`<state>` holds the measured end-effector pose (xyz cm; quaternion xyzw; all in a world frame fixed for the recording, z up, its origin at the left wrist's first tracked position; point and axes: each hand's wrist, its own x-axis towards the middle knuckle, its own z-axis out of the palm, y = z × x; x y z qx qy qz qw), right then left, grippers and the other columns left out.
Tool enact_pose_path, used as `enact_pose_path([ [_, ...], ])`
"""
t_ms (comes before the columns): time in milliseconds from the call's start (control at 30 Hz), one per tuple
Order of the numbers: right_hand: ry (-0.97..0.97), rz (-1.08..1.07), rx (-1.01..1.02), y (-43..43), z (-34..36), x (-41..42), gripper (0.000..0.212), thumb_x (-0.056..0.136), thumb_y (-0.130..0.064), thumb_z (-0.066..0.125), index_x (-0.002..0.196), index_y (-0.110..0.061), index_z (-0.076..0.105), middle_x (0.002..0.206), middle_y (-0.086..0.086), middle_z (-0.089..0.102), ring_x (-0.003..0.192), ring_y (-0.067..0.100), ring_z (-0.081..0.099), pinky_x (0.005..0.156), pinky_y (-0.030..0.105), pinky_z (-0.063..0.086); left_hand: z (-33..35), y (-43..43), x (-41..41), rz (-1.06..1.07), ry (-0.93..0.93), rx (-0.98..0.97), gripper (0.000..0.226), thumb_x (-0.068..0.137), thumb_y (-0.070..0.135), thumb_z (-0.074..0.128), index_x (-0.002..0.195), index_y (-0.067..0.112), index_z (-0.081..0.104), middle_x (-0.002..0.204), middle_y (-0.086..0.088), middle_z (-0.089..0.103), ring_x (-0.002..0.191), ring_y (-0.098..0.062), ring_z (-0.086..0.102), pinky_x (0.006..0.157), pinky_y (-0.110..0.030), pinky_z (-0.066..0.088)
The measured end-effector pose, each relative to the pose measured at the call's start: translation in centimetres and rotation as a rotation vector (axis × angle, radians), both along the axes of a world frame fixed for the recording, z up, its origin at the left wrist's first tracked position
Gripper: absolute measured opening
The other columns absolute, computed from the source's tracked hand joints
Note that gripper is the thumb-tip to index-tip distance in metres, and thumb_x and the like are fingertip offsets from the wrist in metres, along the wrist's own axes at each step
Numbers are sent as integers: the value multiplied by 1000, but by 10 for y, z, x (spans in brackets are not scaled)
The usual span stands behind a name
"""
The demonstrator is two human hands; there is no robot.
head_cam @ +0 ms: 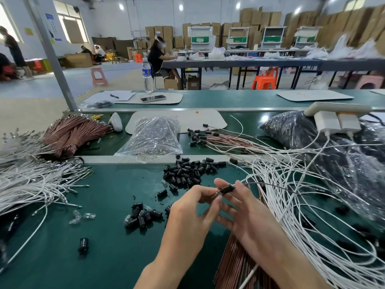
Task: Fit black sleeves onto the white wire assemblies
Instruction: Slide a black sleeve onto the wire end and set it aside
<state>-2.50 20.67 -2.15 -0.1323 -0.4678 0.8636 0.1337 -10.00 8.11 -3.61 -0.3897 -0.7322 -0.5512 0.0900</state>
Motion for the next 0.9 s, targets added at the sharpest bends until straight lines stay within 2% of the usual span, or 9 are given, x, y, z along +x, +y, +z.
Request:
enact_pose_path([
  [167,-12,-7,81,-4,-2,-1,40,90,-42,52,112,-21,78,102,10,76,81,14,70,67,28,58,-7,2,-2,10,-25,-5,16,89,18,75,104,24,73,97,22,70,93,2,68,78,-8,48],
  [300,5,17,125,-5,-2,1,40,89,-42,54,115,-22,77,97,10,74,83,18,69,69,31,57,-10,2,-3,-5,-84,17,25,89,10,75,106,28,74,98,24,71,91,2,70,77,-10,51],
  [400,2,47,138,-5,-2,3,43,89,-43,56,121,-21,74,108,15,73,94,24,68,75,39,57,-7,1,-3,-14,-72,38,34,91,8,71,108,37,71,100,26,71,93,2,70,77,-10,51],
  [500,-21,-41,156,-7,0,2,37,84,-40,65,116,-25,76,116,8,74,99,21,71,74,35,58,-4,-1,-6,25,0,-22,33,95,12,67,113,39,65,105,24,68,101,-2,67,84,-22,54],
  [600,-30,-215,144,-7,-2,0,22,75,-25,75,96,-23,81,98,7,76,88,18,74,65,27,58,-6,-4,-9,87,35,-111,23,99,19,62,116,35,62,107,24,65,102,-6,63,86,-34,54],
  [667,-20,-252,157,-8,-4,0,17,72,-22,77,89,-21,81,93,8,76,88,19,74,63,27,59,-7,-4,-4,83,62,-152,19,102,30,56,120,38,56,108,26,62,103,-3,60,86,-31,53],
  [733,1,-250,206,-9,-3,0,19,68,-27,81,86,-22,80,95,10,77,91,23,75,65,29,60,-5,-3,1,51,84,-181,18,102,49,46,119,43,49,106,28,58,103,-1,58,83,-24,51],
  [800,7,-239,243,-9,-2,1,27,62,-36,83,85,-23,79,94,11,78,88,23,76,64,28,60,-3,-2,4,42,80,-202,25,100,64,33,112,46,45,98,26,58,95,-2,59,77,-23,50],
  [900,6,-190,261,-10,-2,2,23,71,-37,78,90,-24,80,96,10,79,89,20,76,62,23,59,-2,-2,0,75,54,-237,28,98,69,22,100,47,38,86,19,60,84,-3,58,72,-27,49],
])
